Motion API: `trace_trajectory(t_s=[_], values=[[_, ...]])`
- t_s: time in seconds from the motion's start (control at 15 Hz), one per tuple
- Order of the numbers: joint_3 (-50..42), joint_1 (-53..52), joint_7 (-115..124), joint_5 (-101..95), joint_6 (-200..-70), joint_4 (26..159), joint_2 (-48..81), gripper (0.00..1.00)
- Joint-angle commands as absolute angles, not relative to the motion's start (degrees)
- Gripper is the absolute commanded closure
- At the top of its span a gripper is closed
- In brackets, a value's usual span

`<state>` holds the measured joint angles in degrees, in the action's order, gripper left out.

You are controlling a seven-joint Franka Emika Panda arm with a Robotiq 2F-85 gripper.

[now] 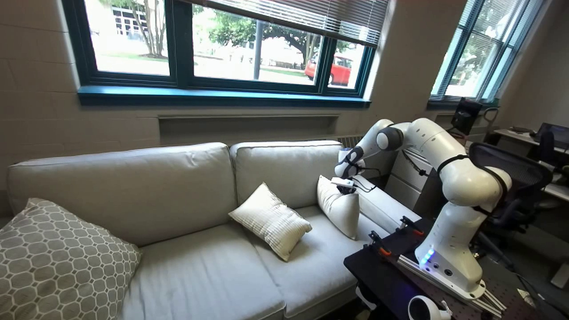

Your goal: Take the pillows and move them to the right of the couch

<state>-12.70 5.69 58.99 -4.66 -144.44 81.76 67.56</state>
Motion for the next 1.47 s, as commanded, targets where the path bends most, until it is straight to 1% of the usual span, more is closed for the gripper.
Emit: trace_trajectory(t_s=[0.0,0.2,0.27,0.6,0.67,0.87,1.07,1.2,1.4], values=[[-15.8,7.3,57.4,-1.6,-153.9,95.8,60.4,0.96],[-19.3,7.8,57.3,0.9,-156.8,100.4,59.5,0.96],[-19.2,8.6,56.1,1.9,-157.6,101.0,59.5,0.96],[-21.3,6.3,56.6,5.0,-157.4,99.5,61.1,0.95],[-22.9,4.5,58.2,5.2,-157.2,99.2,61.4,0.96],[-31.7,-4.1,68.3,4.1,-156.7,97.7,63.7,0.96],[-38.9,-10.0,76.7,2.1,-153.2,95.0,66.8,0.96],[-42.3,-11.8,80.8,0.7,-150.2,93.1,68.6,0.95],[-43.5,-10.4,83.7,-0.9,-147.2,89.5,70.5,0.95]])
